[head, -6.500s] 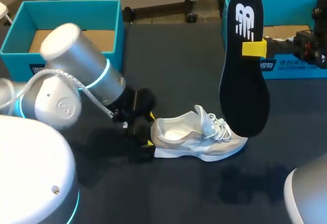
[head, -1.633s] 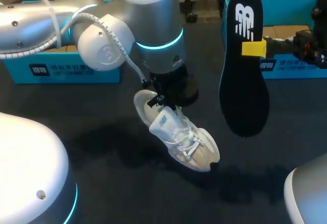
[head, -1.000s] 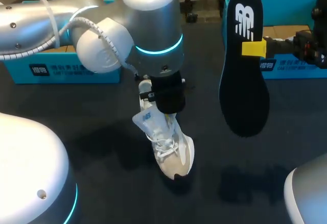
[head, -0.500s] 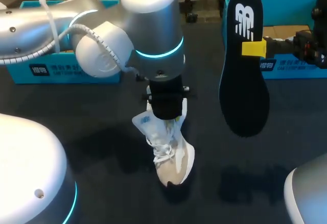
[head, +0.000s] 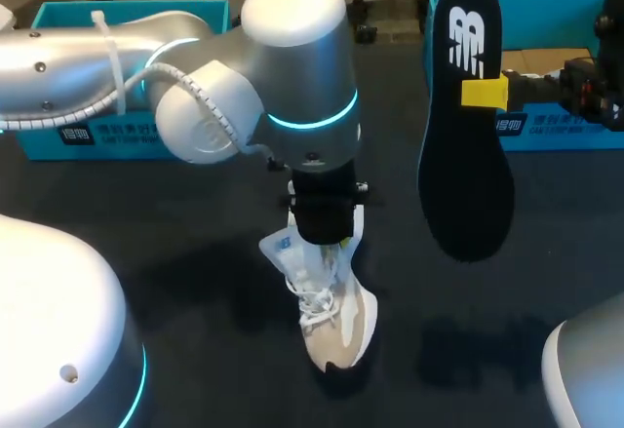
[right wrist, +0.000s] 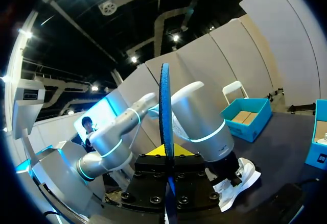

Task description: Take the shoe out of the shoebox, open the shoe tongue, remove and reinsert the insole, then place the shoe into the shoebox

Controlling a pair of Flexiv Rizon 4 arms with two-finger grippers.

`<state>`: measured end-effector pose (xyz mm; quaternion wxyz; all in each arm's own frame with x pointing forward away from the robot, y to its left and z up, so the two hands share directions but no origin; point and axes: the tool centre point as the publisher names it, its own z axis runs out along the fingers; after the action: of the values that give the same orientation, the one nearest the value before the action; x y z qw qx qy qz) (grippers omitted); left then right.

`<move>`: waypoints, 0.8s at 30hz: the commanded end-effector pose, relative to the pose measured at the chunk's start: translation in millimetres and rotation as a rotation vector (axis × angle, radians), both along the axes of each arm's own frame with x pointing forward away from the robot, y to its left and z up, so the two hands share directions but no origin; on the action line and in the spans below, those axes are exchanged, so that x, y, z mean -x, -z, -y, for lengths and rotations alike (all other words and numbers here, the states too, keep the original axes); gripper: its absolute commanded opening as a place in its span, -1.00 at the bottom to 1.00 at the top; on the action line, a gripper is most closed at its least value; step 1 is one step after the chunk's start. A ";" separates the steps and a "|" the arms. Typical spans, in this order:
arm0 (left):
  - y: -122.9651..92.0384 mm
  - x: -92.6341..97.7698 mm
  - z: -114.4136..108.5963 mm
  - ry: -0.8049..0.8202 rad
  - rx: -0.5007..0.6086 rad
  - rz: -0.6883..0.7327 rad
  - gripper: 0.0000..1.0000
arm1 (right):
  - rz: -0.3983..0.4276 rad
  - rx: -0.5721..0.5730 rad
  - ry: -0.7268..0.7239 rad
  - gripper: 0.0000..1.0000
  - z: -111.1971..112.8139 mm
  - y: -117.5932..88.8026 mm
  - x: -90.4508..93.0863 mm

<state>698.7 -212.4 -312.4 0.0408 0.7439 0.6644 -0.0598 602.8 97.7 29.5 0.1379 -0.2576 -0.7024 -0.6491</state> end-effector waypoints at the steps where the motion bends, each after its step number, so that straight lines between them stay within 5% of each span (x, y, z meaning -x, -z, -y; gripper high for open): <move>1: 3.9 -0.8 9.5 0.012 -0.013 -0.009 -1.00 | -0.003 0.003 -0.004 -1.00 -2.5 -0.6 -3.7; 24: 29.3 17.1 23.9 0.074 -0.074 -0.018 -1.00 | -0.003 0.003 -0.004 -1.00 -2.5 -0.6 -3.7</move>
<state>679.7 -228.3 -333.3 0.0086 0.7683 0.6384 -0.0455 602.8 97.7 29.5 0.1379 -0.2576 -0.7024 -0.6491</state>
